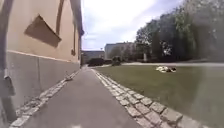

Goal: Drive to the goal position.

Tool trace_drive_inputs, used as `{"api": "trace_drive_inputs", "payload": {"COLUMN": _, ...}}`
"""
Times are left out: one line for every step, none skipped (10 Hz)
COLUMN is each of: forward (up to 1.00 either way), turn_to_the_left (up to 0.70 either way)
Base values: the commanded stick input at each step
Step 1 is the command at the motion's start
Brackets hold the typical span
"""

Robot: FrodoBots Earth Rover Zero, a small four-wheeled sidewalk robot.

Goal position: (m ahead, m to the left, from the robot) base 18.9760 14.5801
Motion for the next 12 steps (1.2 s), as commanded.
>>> {"api": "trace_drive_inputs", "payload": {"forward": 1.0, "turn_to_the_left": 0.01}}
{"api": "trace_drive_inputs", "payload": {"forward": 1.0, "turn_to_the_left": 0.15}}
{"api": "trace_drive_inputs", "payload": {"forward": 1.0, "turn_to_the_left": 0.41}}
{"api": "trace_drive_inputs", "payload": {"forward": 1.0, "turn_to_the_left": 0.41}}
{"api": "trace_drive_inputs", "payload": {"forward": 1.0, "turn_to_the_left": 0.41}}
{"api": "trace_drive_inputs", "payload": {"forward": 1.0, "turn_to_the_left": 0.01}}
{"api": "trace_drive_inputs", "payload": {"forward": 1.0, "turn_to_the_left": 0.01}}
{"api": "trace_drive_inputs", "payload": {"forward": 1.0, "turn_to_the_left": 0.01}}
{"api": "trace_drive_inputs", "payload": {"forward": 1.0, "turn_to_the_left": 0.41}}
{"api": "trace_drive_inputs", "payload": {"forward": 1.0, "turn_to_the_left": 0.41}}
{"api": "trace_drive_inputs", "payload": {"forward": 1.0, "turn_to_the_left": 0.41}}
{"api": "trace_drive_inputs", "payload": {"forward": 1.0, "turn_to_the_left": 0.41}}
